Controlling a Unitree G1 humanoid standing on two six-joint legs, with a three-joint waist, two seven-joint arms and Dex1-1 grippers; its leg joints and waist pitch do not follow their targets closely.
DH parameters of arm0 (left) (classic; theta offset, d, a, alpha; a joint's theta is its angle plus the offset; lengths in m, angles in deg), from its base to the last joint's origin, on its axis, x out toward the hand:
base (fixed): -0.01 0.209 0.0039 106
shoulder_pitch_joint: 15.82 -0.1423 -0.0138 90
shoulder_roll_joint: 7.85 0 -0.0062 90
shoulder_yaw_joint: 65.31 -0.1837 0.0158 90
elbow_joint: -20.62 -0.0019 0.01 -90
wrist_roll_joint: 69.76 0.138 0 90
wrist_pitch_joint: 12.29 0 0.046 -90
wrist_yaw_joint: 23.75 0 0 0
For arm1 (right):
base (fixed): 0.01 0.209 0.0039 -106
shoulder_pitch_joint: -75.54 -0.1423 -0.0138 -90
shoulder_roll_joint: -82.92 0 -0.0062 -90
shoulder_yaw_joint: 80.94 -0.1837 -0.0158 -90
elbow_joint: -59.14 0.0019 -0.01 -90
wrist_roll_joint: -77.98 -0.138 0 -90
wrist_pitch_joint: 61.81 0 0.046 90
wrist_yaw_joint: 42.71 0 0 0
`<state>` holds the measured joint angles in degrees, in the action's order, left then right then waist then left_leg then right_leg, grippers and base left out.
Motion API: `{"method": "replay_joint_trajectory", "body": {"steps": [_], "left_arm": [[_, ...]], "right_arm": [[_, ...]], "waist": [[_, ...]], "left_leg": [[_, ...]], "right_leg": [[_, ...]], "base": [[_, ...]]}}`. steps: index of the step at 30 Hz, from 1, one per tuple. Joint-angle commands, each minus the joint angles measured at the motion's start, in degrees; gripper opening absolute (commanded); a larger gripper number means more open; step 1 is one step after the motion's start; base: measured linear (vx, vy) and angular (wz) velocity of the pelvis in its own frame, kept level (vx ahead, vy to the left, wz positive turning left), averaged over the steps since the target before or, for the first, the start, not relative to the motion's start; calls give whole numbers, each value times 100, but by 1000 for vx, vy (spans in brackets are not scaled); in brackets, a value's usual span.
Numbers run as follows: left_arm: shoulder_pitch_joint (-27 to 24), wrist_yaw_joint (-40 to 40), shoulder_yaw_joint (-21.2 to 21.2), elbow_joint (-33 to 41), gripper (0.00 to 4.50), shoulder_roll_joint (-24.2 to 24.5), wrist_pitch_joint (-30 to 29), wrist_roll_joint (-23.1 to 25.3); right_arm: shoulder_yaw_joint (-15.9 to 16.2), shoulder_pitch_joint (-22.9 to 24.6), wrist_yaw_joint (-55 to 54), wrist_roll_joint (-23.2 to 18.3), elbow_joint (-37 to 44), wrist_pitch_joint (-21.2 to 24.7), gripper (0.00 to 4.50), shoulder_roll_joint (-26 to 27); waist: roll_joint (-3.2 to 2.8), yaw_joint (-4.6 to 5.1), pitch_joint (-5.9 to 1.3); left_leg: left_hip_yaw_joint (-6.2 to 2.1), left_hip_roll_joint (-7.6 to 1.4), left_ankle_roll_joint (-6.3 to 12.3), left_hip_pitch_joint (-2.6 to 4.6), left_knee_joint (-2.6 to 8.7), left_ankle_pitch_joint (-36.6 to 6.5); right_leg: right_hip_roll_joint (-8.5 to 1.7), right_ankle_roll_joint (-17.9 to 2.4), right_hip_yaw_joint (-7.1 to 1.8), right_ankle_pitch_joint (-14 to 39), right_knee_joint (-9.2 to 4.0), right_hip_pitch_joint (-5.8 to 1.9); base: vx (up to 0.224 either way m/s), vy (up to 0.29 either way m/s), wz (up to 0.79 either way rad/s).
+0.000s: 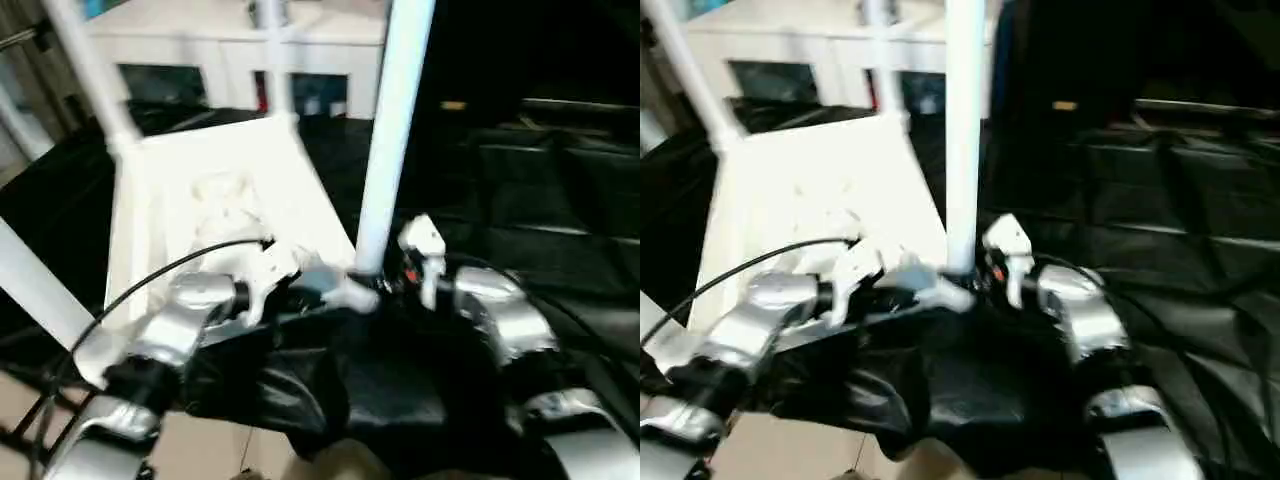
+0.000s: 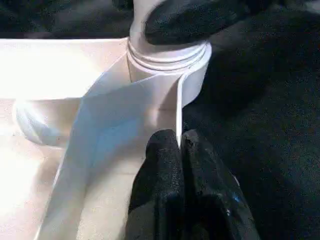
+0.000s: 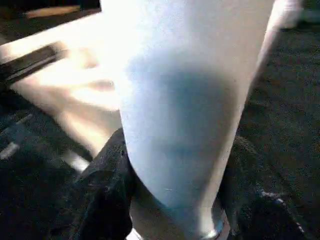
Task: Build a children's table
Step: Rotate leg to tighten
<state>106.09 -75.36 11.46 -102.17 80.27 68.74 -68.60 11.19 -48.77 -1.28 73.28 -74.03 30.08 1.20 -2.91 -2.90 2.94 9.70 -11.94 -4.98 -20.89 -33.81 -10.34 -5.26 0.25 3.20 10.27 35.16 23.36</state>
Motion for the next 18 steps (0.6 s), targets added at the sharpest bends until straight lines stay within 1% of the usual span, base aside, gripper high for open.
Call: {"method": "replay_joint_trajectory", "body": {"steps": [1, 3, 4, 5, 7, 9, 10, 11, 12, 14, 15, 16, 17, 18], "left_arm": [[269, 308, -47, 66, 0, -372, 20, -33], [303, 388, -48, 23, 0, -432, -8, -11], [372, 572, -68, -52, 0, -567, -51, 46], [419, 694, -80, -99, 0, -662, -86, 76], [449, 753, -107, -130, 0, -746, -77, 101], [464, 749, -134, -150, 0, -784, -34, 116], [472, 750, -141, -164, 0, -795, -14, 122], [470, 733, -141, -154, 0, -797, -10, 116], [437, 599, -147, -87, 0, -754, 32, 77], [415, 487, -159, -54, 0, -706, 86, 47], [368, 337, -162, 12, 0, -636, 133, -4], [332, 231, -164, 59, 0, -584, 176, -34], [316, 186, -167, 78, 0, -563, 200, -46], [283, 86, -162, 121, 0, -516, 221, -70]], "right_arm": [[48, 15, -717, -50, -518, 479, 199, 456], [-18, -20, -906, -60, -567, 527, 199, 541], [-115, -131, -1222, -87, -730, 607, 199, 720], [-133, -202, -1343, -79, -831, 628, 199, 831], [18, -272, -1394, 107, -916, 536, 199, 878], [-18, -341, -1454, 122, -990, 451, 199, 912], [-81, -372, -1476, 80, -1021, 436, 234, 939], [-126, -394, -1422, 22, -1022, 433, 255, 950], [-166, -447, -1189, -72, -985, 447, 269, 923], [-135, -470, -1110, -37, -980, 401, 279, 876], [-156, -502, -1029, -49, -973, 363, 304, 814], [-163, -522, -974, -49, -962, 335, 304, 763], [-159, -528, -948, -44, -955, 316, 312, 739], [-154, -550, -859, -31, -947, 273, 326, 680]], "waist": [[34, -13, -339], [34, 21, -347], [35, 24, -355], [14, 48, -344], [15, 65, -353], [34, 57, -361], [35, 60, -361], [30, 63, -362], [47, 64, -361], [49, 59, -365], [36, 46, -369], [33, 46, -375], [34, 39, -386], [28, 25, -403]], "left_leg": [[-10, -29, -22, 18, 455, -1746], [-8, -20, 3, 14, 451, -1773], [-8, -20, 19, 15, 447, -1769], [-5, -22, 31, 10, 450, -1791], [-11, -22, 36, 6, 449, -1817], [-2, -21, 86, 5, 442, -1781], [-3, -23, 100, -1, 443, -1773], [-5, -26, 116, -6, 447, -1767], [2, -27, 143, 1, 443, -1794], [3, -35, 177, 7, 443, -1773], [6, -40, 183, 10, 444, -1707], [7, -39, 188, 4, 441, -1678], [8, -41, 209, -2, 435, -1585], [16, -50, 240, -1, 422, -1422]], "right_leg": [[-229, -1028, -152, 2250, -536, -263], [-219, -1068, -149, 2141, -531, -260], [-222, -1082, -149, 2098, -531, -263], [-214, -1113, -152, 2029, -536, -250], [-217, -1153, -144, 1968, -524, -263], [-222, -1182, -151, 1849, -524, -270], [-223, -1190, -151, 1827, -523, -271], [-222, -1202, -148, 1791, -517, -277], [-221, -1209, -150, 1795, -522, -268], [-222, -1241, -154, 1760, -522, -265], [-224, -1278, -156, 1655, -512, -263], [-225, -1300, -156, 1589, -501, -272], [-225, -1346, -158, 1417, -483, -282], [-229, -1425, -162, 1125, -453, -290]], "base": [[0, 0, 0], [0, 0, 0], [0, 0, 0], [0, 0, 0], [0, 0, 0], [0, 0, 0], [0, 0, 0], [0, 0, 0], [0, 0, 0], [0, 0, 0], [0, 0, 0], [0, 0, 0], [0, 0, 0], [0, 0, 0]]}}
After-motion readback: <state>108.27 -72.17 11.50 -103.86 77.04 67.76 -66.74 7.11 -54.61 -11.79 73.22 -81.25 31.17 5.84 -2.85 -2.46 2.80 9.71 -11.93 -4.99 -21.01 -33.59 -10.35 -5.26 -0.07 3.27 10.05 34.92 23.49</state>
